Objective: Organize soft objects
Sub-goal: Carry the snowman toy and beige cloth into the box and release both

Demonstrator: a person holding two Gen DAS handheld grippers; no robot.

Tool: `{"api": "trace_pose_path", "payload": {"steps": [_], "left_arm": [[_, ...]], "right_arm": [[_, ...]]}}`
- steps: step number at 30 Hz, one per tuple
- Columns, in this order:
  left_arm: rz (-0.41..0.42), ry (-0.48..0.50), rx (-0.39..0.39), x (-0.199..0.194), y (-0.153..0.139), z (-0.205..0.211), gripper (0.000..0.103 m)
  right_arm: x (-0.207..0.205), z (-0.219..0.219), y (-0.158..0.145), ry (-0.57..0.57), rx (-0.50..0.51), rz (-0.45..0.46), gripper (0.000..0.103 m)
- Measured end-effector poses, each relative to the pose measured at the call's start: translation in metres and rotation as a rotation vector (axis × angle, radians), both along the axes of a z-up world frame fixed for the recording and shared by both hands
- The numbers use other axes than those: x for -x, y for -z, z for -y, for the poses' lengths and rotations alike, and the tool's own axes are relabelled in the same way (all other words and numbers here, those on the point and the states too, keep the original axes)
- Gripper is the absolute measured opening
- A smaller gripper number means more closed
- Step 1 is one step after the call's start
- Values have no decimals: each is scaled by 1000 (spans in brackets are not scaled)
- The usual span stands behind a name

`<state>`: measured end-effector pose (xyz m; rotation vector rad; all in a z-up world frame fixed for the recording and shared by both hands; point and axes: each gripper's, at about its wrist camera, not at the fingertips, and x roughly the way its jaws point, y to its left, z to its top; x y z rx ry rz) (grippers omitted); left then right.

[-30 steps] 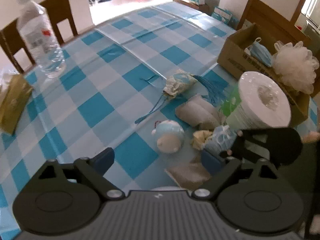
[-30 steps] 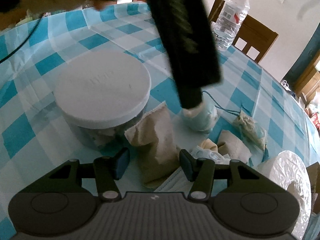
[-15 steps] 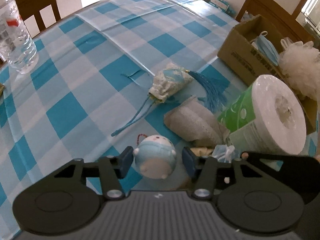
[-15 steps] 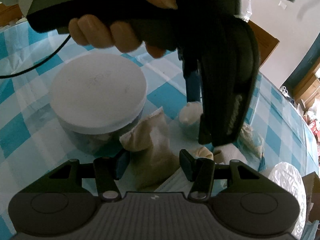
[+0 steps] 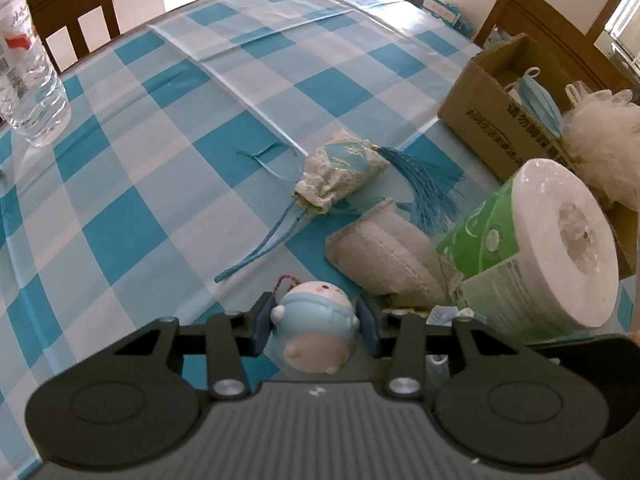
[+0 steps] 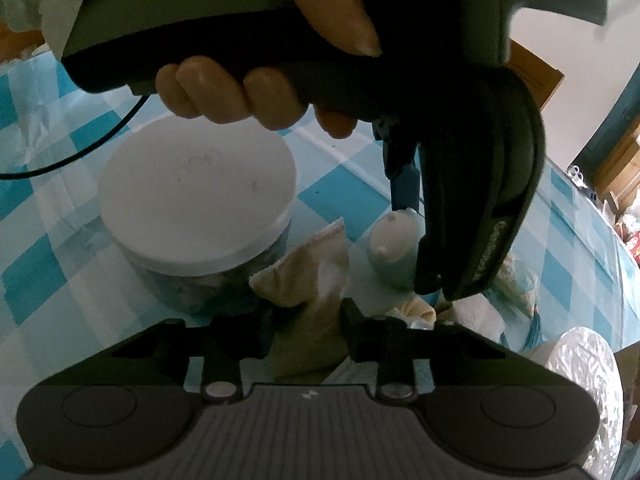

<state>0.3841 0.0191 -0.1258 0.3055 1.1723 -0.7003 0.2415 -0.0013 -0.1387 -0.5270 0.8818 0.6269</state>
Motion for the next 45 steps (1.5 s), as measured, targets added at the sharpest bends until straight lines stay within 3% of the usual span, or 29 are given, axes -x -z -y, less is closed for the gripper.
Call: {"api": "trace_pose_path", "payload": {"steps": [13, 21, 29, 45], "left_arm": [[33, -14, 2, 5, -9, -3, 41], [64, -53, 21, 18, -30, -16, 41], [89, -47, 44, 56, -56, -26, 41], [87, -4, 46, 138, -76, -22, 41]], "right_arm": [[8, 7, -12, 11, -27, -19, 28], [22, 13, -17, 29, -45, -32, 28], [44, 26, -33, 66, -86, -64, 28], [83, 60, -51, 138, -75, -78, 28]]}}
